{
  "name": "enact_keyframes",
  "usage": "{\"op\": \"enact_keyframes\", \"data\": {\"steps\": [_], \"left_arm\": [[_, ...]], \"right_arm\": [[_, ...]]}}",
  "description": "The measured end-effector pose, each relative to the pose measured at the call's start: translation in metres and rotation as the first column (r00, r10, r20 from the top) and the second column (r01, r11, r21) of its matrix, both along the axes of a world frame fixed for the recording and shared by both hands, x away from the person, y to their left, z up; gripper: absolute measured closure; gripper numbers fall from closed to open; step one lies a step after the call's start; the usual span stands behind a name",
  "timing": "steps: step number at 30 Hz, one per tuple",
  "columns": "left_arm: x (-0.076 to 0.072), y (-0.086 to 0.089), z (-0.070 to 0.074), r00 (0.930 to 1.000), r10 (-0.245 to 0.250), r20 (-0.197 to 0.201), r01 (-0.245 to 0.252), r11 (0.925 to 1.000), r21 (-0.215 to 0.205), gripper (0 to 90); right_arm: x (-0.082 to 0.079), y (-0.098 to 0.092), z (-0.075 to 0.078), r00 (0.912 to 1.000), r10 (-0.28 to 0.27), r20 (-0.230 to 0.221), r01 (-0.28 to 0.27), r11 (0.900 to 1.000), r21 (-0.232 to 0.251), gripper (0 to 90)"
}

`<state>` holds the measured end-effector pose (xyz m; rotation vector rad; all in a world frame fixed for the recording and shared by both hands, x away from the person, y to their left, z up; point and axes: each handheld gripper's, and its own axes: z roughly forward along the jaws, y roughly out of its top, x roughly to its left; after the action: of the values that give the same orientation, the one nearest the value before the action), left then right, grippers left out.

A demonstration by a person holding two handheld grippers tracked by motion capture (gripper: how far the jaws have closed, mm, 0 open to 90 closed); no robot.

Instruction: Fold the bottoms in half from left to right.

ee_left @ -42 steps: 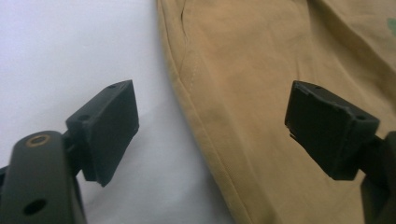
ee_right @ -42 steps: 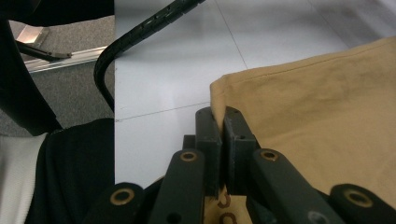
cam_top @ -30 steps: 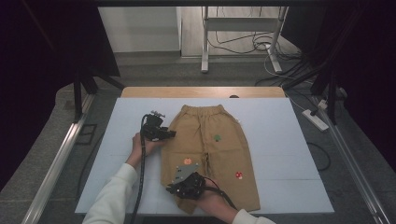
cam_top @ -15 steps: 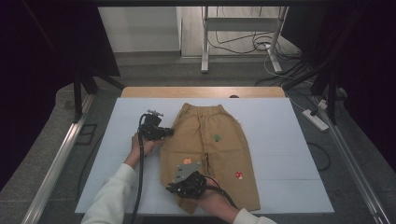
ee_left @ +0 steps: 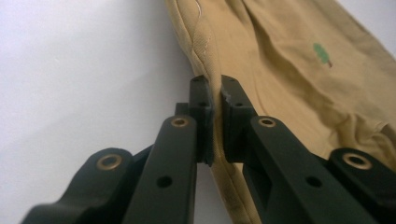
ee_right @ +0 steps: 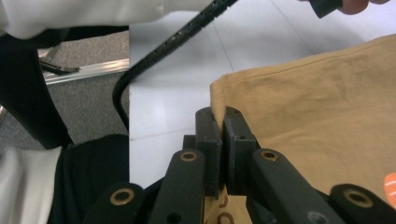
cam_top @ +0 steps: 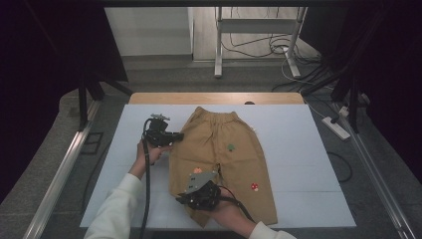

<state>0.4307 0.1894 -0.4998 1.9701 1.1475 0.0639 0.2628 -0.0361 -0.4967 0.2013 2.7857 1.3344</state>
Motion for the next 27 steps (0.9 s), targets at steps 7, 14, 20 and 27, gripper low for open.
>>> {"op": "enact_keyframes", "data": {"steps": [7, 14, 20, 27], "left_arm": [[-0.002, 0.006, 0.002, 0.9998, 0.020, -0.010, -0.020, 0.9996, -0.021, 84.1], [-0.004, 0.014, 0.015, 0.9992, 0.029, 0.026, -0.028, 0.9986, -0.046, 84.0], [-0.005, 0.021, 0.013, 0.9985, 0.053, 0.014, -0.052, 0.9975, -0.048, 84.0], [-0.005, 0.023, 0.016, 0.9979, 0.055, 0.035, -0.054, 0.9977, -0.041, 84.0]], "right_arm": [[0.000, -0.001, 0.010, 1.0000, -0.001, 0.009, 0.001, 1.000, 0.031, 86.1], [0.000, 0.003, 0.016, 0.9999, 0.004, 0.011, -0.005, 0.998, 0.055, 86.1], [0.000, 0.002, 0.021, 0.9998, 0.004, 0.018, -0.005, 0.998, 0.063, 86.1], [0.004, 0.000, 0.016, 0.9999, -0.014, -0.009, 0.014, 0.998, 0.059, 86.1]]}}
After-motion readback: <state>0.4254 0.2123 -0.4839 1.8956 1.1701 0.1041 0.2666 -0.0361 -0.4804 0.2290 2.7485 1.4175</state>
